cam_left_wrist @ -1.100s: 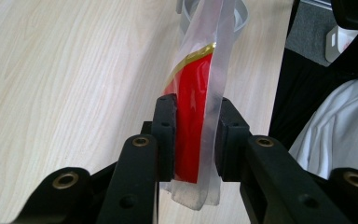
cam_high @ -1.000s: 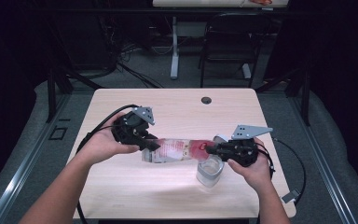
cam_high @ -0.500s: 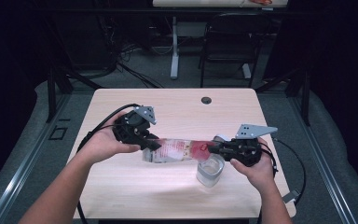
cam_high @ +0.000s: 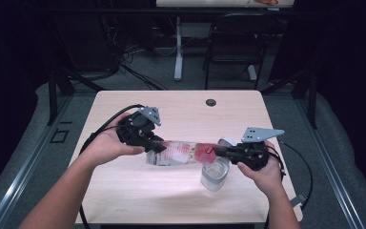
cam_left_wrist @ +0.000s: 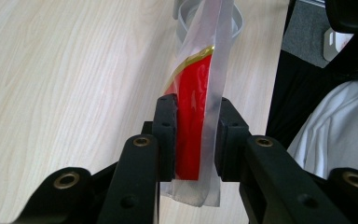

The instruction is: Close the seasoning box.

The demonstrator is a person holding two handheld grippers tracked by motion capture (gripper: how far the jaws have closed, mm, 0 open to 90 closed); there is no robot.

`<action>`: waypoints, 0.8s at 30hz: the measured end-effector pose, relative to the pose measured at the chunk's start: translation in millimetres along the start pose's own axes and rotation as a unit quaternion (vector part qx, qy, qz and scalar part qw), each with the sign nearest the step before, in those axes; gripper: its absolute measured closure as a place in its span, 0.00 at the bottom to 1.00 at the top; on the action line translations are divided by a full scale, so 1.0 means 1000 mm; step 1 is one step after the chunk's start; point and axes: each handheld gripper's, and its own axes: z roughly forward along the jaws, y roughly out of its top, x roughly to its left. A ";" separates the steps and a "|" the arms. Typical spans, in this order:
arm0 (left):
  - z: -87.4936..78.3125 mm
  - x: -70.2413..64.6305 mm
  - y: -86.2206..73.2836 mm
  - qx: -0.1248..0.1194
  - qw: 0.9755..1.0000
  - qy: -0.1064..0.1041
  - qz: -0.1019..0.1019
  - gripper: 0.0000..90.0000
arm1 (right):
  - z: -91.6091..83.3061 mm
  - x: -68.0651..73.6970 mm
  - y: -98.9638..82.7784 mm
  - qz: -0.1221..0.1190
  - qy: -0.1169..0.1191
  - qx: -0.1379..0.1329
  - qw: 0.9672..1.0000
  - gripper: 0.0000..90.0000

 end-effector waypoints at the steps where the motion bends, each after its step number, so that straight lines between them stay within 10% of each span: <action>1: 0.000 0.000 0.000 0.000 1.000 0.000 0.000 0.82 | 0.000 0.000 0.000 0.000 0.000 0.000 1.000 0.99; 24: -0.003 -0.004 0.013 0.007 1.000 0.004 0.008 0.83 | -0.004 -0.004 -0.002 0.000 0.004 0.008 1.000 0.99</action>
